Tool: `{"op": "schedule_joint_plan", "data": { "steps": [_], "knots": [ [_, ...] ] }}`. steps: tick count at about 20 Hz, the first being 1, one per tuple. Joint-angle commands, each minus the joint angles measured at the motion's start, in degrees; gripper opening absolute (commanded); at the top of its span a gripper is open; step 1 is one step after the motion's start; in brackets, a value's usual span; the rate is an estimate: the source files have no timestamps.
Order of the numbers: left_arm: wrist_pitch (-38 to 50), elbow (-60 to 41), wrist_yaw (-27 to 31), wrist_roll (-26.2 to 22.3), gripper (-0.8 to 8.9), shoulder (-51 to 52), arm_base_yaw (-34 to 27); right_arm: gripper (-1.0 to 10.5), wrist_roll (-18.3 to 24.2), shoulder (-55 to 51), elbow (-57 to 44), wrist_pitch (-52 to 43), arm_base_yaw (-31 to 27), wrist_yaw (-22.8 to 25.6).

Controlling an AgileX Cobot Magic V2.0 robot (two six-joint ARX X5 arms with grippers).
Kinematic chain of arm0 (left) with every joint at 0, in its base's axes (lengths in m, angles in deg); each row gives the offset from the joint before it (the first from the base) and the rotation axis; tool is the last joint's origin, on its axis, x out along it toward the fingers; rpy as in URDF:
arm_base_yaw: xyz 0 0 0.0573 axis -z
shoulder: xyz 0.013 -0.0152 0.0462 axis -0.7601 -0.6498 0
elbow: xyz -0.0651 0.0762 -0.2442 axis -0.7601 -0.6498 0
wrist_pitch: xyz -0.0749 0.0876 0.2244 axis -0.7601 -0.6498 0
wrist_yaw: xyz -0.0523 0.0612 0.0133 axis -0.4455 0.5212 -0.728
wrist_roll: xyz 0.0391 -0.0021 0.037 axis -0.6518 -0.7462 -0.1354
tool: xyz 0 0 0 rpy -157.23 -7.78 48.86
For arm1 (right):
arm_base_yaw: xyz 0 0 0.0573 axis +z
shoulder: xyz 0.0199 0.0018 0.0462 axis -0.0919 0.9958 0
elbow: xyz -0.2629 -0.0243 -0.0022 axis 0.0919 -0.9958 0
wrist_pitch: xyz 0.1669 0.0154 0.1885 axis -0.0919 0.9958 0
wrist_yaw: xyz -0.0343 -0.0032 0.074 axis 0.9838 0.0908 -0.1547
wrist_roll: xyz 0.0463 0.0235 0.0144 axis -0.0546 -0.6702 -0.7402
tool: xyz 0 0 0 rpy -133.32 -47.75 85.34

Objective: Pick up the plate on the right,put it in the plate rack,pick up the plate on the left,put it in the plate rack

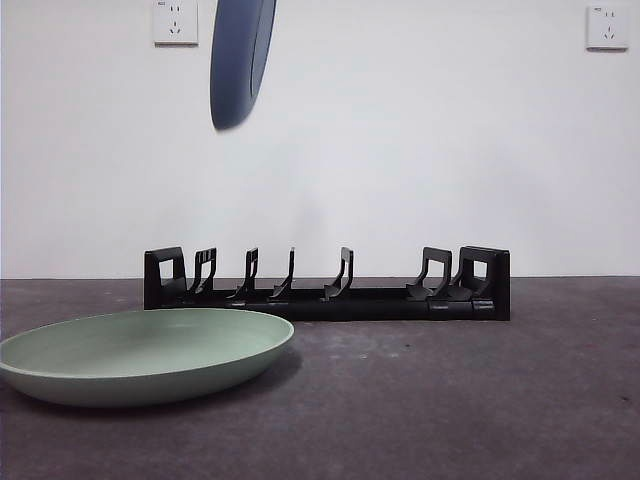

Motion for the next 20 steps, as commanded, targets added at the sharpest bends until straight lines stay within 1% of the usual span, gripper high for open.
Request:
{"op": "schedule_joint_plan", "data": {
  "steps": [1,5,8,11,15,20],
  "knots": [
    [4.7,0.2,-0.8,6.0,-0.08,-4.1,-2.2,3.5,1.0,0.4,-0.5,0.2,0.2,-2.1],
    [9.8,0.2,-0.9,7.6,-0.08,-11.0,-5.2,3.5,1.7,0.4,-0.5,2.5,0.2,-1.9],
    [10.5,1.3,-1.1,7.3,-0.08,-15.7,-6.7,3.5,1.8,0.4,-0.5,2.9,0.2,-1.8],
    [10.6,3.4,-3.3,6.8,-0.08,-20.2,-7.6,3.5,1.8,0.5,-0.5,3.0,0.2,-1.8],
    [10.1,5.2,-3.1,5.0,-0.08,-24.7,-7.6,3.5,1.8,0.5,-0.5,3.3,0.2,-1.8],
    [9.3,5.4,-1.4,2.5,-0.08,-28.5,-7.6,3.5,2.2,0.5,-0.5,3.4,0.2,-1.8]
  ]
}}
